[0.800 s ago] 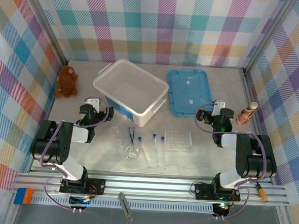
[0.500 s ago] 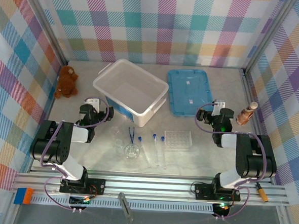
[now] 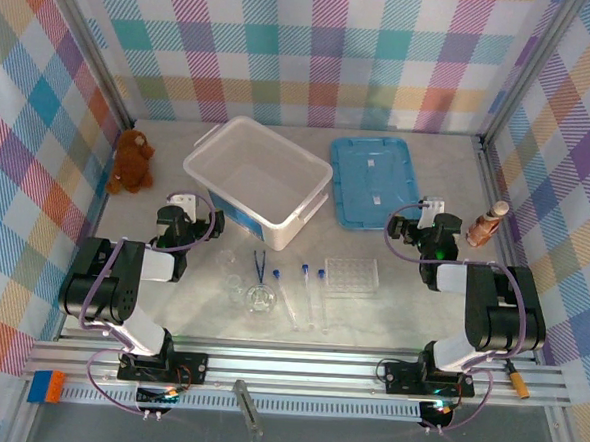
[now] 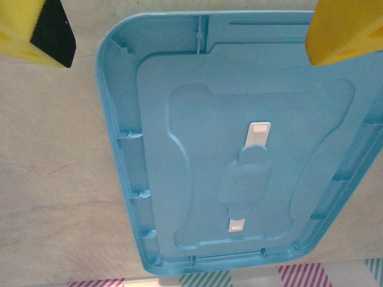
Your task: Organize the chemistry lab equipment
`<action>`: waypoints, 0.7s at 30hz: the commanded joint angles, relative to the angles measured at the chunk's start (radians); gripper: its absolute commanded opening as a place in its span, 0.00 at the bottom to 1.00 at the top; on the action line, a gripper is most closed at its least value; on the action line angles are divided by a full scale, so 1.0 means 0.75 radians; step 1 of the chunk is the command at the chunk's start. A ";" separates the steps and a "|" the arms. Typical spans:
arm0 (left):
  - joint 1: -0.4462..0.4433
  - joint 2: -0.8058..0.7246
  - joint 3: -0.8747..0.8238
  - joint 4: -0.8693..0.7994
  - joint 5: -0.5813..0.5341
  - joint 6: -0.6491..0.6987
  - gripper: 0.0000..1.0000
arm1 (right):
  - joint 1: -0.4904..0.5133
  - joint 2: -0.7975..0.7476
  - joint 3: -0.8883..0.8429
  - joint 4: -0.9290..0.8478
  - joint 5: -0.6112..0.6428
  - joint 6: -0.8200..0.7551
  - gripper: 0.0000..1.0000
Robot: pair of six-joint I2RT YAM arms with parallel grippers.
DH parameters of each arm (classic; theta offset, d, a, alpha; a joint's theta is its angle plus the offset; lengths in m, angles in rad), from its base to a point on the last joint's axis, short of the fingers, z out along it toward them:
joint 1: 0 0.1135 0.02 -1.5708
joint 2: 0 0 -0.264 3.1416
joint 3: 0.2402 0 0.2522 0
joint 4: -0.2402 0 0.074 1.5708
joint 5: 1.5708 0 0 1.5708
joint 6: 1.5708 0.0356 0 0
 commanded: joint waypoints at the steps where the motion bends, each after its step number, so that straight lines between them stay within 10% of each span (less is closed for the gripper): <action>1: 0.014 0.002 -0.007 0.071 0.018 0.018 1.00 | -0.010 0.011 -0.011 0.044 -0.032 0.002 0.99; 15: 0.014 -0.006 -0.022 0.094 -0.009 0.008 1.00 | -0.010 0.009 -0.013 0.046 -0.031 0.003 0.99; 21: -0.004 -0.157 -0.081 0.061 -0.299 -0.077 1.00 | -0.006 -0.001 -0.016 0.042 0.012 0.011 0.99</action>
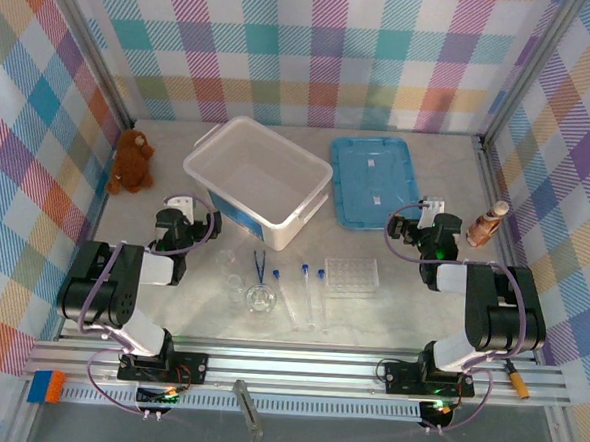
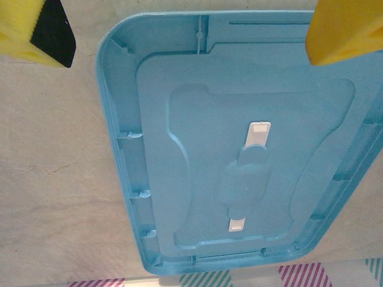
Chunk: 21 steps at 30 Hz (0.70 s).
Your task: Organize the chemistry lab equipment
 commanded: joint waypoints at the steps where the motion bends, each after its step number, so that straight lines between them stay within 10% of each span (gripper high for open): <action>1: -0.004 -0.158 -0.030 -0.029 -0.271 -0.088 1.00 | -0.005 -0.011 -0.014 0.030 0.033 0.023 0.99; 11: -0.220 -0.660 -0.022 -0.573 -0.874 -0.281 1.00 | 0.009 -0.216 0.046 -0.300 0.257 0.123 0.99; 21: -0.316 -0.946 0.178 -1.188 -0.845 -0.514 1.00 | 0.027 -0.473 0.329 -1.114 0.602 0.583 0.99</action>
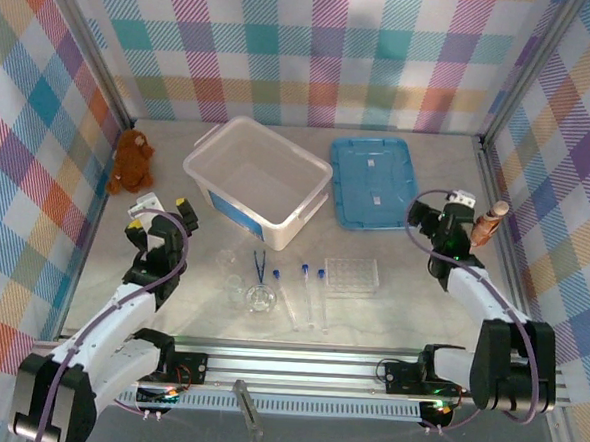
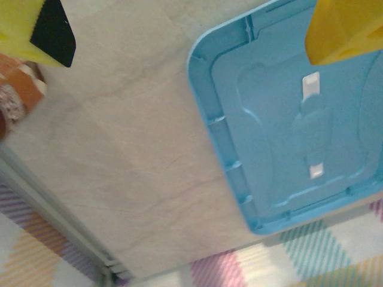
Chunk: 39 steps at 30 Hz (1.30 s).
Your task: Organize the chemistry lab equipment
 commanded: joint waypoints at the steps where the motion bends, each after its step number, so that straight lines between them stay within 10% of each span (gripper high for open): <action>1: -0.044 -0.076 0.097 -0.274 0.027 -0.100 1.00 | 0.011 -0.032 0.213 -0.530 0.184 0.301 0.99; 9: -0.235 -0.184 0.199 -0.433 0.114 -0.050 1.00 | 0.207 -0.168 0.397 -0.924 0.095 0.308 0.99; 22: -0.548 -0.086 0.363 -0.619 0.303 -0.033 0.81 | 0.899 -0.132 0.526 -1.368 0.089 0.363 0.85; 39: -0.731 0.025 0.395 -0.672 0.279 0.018 0.64 | 1.455 0.316 0.606 -1.408 0.067 0.735 0.59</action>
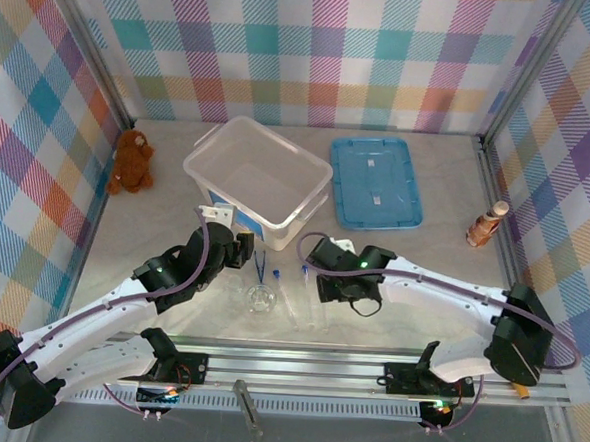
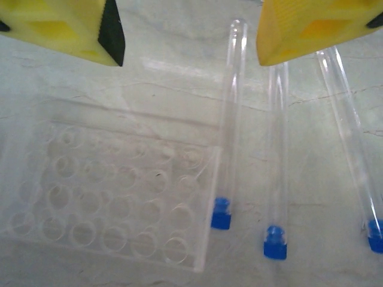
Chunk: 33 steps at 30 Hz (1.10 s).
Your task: Organize the chemistry lab equipment
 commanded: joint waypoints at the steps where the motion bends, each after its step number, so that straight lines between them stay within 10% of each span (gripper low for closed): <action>1: -0.019 0.004 0.053 -0.046 -0.003 0.021 0.64 | 0.062 0.086 0.056 -0.008 -0.006 0.106 0.57; 33: -0.021 0.034 0.059 -0.011 -0.033 -0.014 0.64 | 0.055 0.395 -0.011 0.159 -0.061 0.279 0.35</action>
